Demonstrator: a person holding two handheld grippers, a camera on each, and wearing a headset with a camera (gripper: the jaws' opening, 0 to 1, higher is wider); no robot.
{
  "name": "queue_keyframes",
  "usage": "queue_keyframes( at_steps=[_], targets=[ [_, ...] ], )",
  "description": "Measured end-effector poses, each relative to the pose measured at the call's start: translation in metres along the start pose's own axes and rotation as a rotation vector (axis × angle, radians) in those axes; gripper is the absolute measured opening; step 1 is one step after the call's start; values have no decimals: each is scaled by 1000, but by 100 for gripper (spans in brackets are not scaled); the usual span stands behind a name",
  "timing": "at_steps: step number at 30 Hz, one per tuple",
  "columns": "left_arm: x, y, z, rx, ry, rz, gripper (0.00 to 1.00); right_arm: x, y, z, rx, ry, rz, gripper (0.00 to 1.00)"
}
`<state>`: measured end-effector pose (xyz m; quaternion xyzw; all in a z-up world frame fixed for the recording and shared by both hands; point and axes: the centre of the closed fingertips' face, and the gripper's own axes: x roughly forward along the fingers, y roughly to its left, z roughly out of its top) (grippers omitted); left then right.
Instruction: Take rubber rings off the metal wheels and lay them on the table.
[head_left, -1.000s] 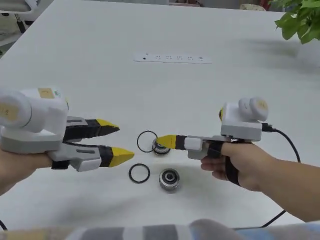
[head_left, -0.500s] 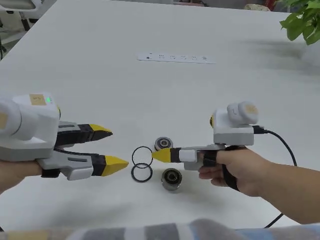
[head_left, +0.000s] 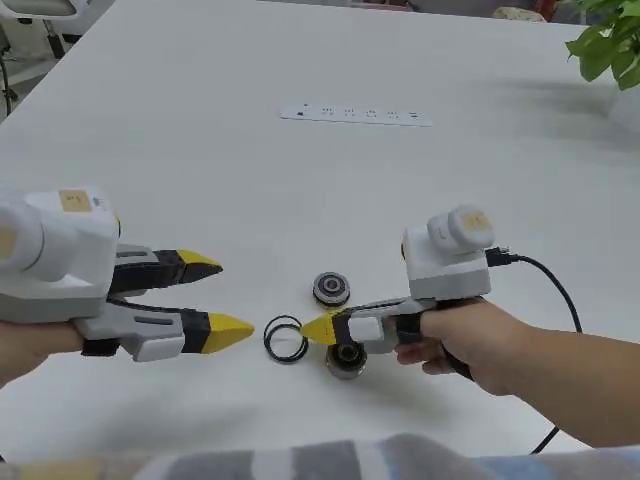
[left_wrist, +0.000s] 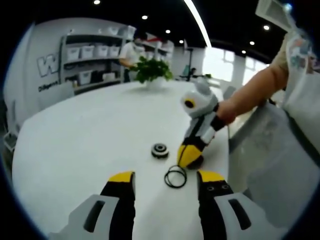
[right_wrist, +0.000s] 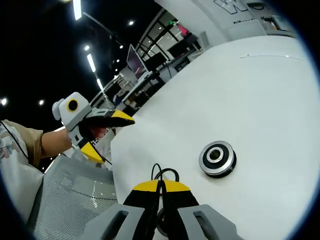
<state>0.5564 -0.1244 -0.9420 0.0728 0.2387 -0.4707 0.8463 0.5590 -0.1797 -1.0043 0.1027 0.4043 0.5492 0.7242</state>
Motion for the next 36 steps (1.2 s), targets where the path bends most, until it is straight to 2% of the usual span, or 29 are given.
queue_keyframes(
  at_steps=[3, 9, 15, 24, 36],
  targets=[
    [0, 0, -1, -1, 4, -1, 50, 0, 0, 0, 4, -1, -3, 0],
    [1, -1, -4, 2, 18, -2, 50, 0, -1, -3, -87, 27, -36, 5],
    [2, -1, -4, 5, 24, -3, 50, -3, -3, -2, -123, 31, -50, 10],
    [6, 2, 1, 10, 25, -5, 50, -18, -7, 13, -147, -35, -66, 16],
    [23, 11, 13, 11, 21, -10, 50, -37, -27, 27, -184, -99, -132, 23]
  ],
)
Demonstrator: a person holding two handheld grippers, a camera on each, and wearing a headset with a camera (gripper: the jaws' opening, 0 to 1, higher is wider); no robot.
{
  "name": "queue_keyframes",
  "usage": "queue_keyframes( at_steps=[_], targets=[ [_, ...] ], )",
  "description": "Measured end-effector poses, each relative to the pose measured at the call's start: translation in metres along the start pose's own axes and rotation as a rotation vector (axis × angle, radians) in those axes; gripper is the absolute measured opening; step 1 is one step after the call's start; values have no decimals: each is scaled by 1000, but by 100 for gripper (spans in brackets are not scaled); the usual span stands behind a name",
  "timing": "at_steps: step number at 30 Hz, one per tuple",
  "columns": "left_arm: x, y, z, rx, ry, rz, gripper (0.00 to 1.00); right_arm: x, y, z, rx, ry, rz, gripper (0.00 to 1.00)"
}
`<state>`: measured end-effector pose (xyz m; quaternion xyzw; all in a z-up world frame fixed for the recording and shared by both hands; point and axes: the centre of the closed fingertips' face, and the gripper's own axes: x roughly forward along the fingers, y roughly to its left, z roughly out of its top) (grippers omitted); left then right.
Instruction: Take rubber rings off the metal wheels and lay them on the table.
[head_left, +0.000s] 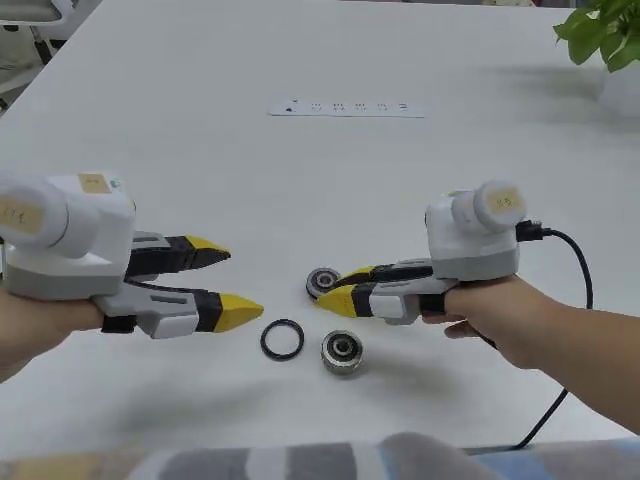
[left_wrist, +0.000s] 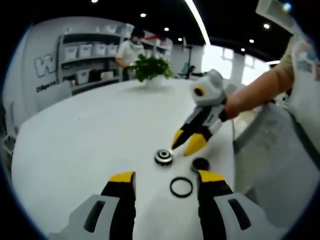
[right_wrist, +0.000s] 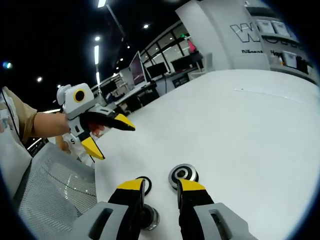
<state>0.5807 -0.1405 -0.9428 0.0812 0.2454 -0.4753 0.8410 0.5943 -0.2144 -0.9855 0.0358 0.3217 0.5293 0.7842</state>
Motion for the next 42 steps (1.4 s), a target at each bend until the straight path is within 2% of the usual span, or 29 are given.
queue_keyframes(
  at_steps=[10, 18, 33, 41, 42],
  targets=[
    [18, 8, 4, 1, 6, -4, 49, -4, -20, -8, -72, 10, -59, 27],
    [30, 11, 3, -6, 13, -6, 47, 0, -27, -10, -119, 11, -73, 27],
    [64, 5, 2, 17, 43, -33, 41, 10, -33, -14, -167, 32, -77, 24],
    [78, 1, 0, 24, 59, -44, 37, 12, -35, -17, -178, 34, -76, 21],
    [80, 0, -1, 25, 62, -47, 37, 12, -36, -15, -177, 22, -80, 20]
  ],
)
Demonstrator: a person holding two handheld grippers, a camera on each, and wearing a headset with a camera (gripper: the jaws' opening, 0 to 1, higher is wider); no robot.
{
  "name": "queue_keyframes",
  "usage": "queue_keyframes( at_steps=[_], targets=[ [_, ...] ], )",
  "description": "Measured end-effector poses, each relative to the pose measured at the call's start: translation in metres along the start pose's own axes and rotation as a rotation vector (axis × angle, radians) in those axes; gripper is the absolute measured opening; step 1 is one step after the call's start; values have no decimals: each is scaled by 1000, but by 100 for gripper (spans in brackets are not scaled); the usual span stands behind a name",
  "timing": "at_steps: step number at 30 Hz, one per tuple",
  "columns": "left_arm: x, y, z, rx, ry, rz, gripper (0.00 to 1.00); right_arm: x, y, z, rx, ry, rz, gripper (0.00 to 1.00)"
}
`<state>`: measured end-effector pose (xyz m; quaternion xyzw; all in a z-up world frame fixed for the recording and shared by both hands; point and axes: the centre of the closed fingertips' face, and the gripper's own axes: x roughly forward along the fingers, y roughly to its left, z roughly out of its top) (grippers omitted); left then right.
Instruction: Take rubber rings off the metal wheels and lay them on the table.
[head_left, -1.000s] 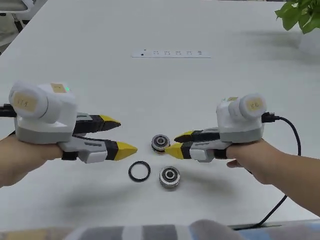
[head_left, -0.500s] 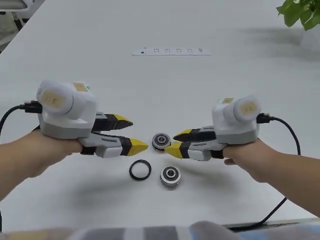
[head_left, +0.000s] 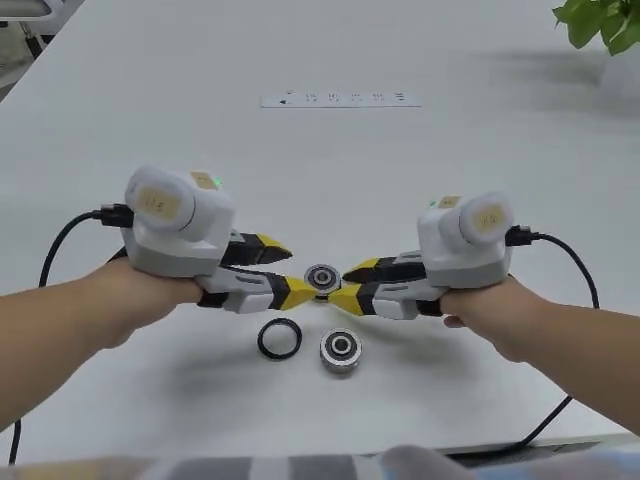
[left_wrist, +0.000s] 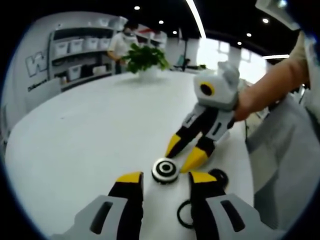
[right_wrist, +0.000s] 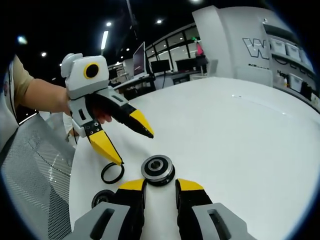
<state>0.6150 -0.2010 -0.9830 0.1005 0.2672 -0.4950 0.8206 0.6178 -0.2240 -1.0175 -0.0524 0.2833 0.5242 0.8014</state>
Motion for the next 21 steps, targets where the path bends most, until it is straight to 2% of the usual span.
queue_keyframes(
  at_steps=[10, 21],
  targets=[
    [18, -4, 0, 17, 19, -10, 31, 1, 2, -2, -34, 12, 10, 15],
    [22, -4, -4, 41, 40, -5, 23, -1, 2, -2, -27, 8, 5, 12]
  ],
)
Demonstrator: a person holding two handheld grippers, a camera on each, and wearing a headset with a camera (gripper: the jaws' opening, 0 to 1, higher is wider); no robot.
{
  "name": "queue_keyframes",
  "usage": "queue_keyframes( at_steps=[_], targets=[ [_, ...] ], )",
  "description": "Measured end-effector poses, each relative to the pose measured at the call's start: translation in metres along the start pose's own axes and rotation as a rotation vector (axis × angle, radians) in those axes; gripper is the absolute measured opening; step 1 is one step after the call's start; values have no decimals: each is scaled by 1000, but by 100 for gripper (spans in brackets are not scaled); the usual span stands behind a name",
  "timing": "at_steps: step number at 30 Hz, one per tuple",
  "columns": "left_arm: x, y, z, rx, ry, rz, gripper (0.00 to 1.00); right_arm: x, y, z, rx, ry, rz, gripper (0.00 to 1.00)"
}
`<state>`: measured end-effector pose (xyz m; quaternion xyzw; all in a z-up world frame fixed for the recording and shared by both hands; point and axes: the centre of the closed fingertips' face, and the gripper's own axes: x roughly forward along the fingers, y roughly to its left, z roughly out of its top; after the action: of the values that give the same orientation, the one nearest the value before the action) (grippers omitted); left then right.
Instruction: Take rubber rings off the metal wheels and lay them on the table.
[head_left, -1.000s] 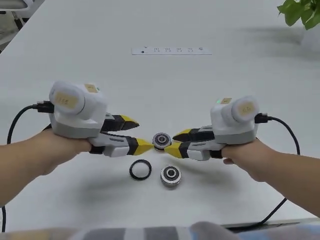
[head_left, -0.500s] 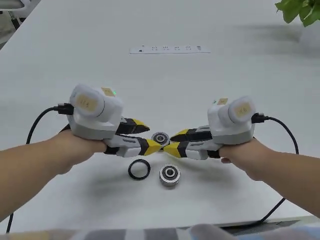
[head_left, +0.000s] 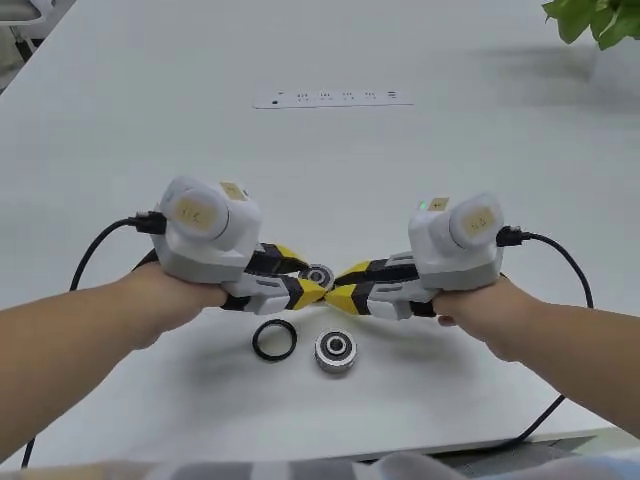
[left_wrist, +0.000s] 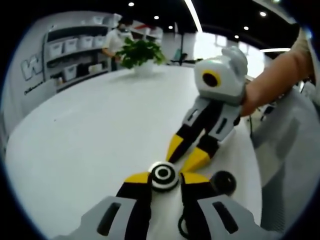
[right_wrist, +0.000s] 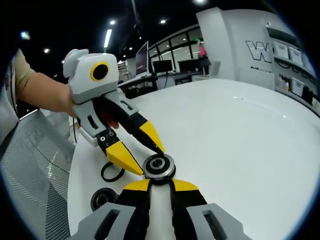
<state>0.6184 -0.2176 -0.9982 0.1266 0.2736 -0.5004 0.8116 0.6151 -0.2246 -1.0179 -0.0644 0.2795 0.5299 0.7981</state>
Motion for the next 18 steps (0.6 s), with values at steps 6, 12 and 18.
queue_keyframes(
  at_steps=[6, 12, 18],
  targets=[
    [4, 4, -1, 25, 2, 24, 17, 0, -2, -2, 9, 1, -8, 4],
    [5, 8, 1, 28, -6, 43, 14, 0, -4, -1, 46, -6, -8, 3],
    [5, 9, 0, 39, 6, 62, 13, -1, -9, 0, 187, -36, -23, 0]
  ],
)
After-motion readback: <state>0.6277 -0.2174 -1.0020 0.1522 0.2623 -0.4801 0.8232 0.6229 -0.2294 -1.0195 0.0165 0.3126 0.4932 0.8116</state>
